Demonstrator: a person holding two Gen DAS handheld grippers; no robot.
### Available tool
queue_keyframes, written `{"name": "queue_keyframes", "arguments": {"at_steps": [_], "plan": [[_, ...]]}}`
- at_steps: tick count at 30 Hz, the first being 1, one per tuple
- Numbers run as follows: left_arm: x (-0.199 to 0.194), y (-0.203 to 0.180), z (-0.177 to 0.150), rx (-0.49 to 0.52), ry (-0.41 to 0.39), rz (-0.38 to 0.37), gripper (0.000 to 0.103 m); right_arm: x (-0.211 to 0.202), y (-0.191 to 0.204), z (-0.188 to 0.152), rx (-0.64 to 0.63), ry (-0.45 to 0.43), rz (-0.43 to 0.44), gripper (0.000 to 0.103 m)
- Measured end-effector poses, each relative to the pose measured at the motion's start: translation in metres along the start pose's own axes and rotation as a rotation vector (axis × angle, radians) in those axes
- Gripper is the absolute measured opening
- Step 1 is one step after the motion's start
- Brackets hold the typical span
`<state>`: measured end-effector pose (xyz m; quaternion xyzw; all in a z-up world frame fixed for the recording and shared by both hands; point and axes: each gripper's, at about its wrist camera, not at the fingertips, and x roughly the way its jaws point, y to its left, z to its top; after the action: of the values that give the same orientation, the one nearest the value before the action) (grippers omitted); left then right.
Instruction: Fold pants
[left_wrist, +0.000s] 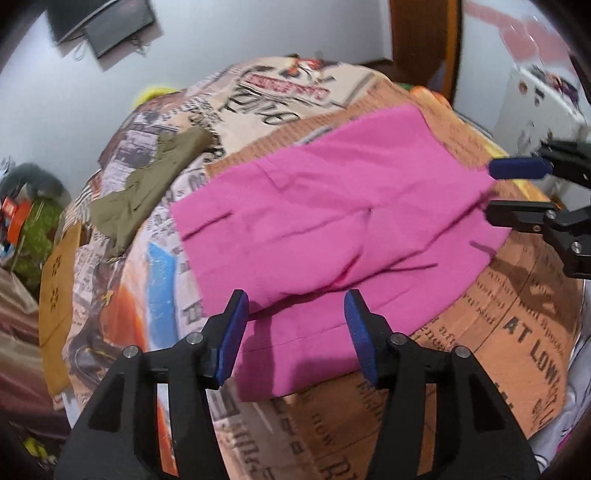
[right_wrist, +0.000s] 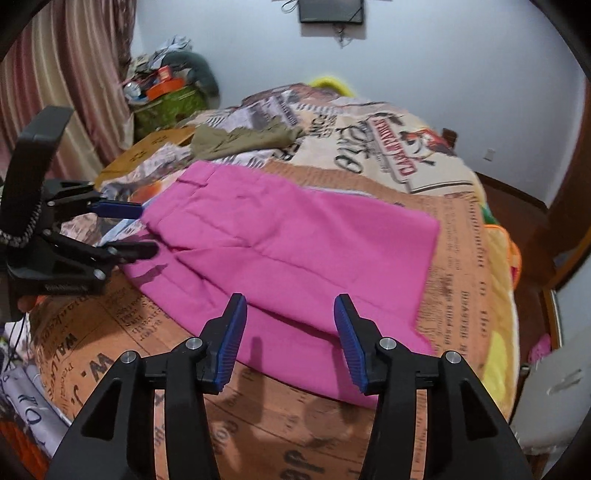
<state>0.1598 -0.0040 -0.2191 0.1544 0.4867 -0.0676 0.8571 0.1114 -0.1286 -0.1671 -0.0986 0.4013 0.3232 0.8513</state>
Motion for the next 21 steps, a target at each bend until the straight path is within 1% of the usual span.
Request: {"name": "queue_keyframes", "arguments": {"at_steps": [3, 6, 11, 13, 14, 15, 18, 21], "plan": [[0.007, -0.011, 0.0, 0.048, 0.009, 0.0, 0.054, 0.012, 0.003, -0.002, -0.002, 0.033, 0.019, 0.045], [0.012, -0.021, 0.006, 0.103, 0.002, 0.032, 0.054, 0.021, 0.003, -0.004, 0.005, 0.059, 0.032, 0.045], [0.02, -0.02, 0.018, 0.114, 0.003, 0.007, 0.053, 0.03, 0.003, -0.005, 0.01, 0.091, 0.05, 0.045], [0.022, -0.016, 0.023, 0.095, 0.001, -0.008, 0.044, 0.034, 0.004, -0.005, 0.005, 0.1, 0.055, 0.045], [0.022, -0.014, 0.024, 0.083, 0.003, -0.031, 0.036, 0.035, 0.005, -0.004, 0.003, 0.103, 0.059, 0.045], [0.021, -0.013, 0.026, 0.075, 0.001, -0.046, 0.034, 0.037, 0.005, -0.003, 0.0, 0.104, 0.06, 0.045], [0.017, -0.01, 0.031, 0.064, -0.02, -0.054, 0.033, 0.04, 0.006, 0.0, -0.009, 0.104, 0.063, 0.045], [0.014, -0.007, 0.035, 0.045, -0.024, -0.073, 0.033, 0.049, 0.005, 0.005, -0.005, 0.111, 0.059, 0.045]]}}
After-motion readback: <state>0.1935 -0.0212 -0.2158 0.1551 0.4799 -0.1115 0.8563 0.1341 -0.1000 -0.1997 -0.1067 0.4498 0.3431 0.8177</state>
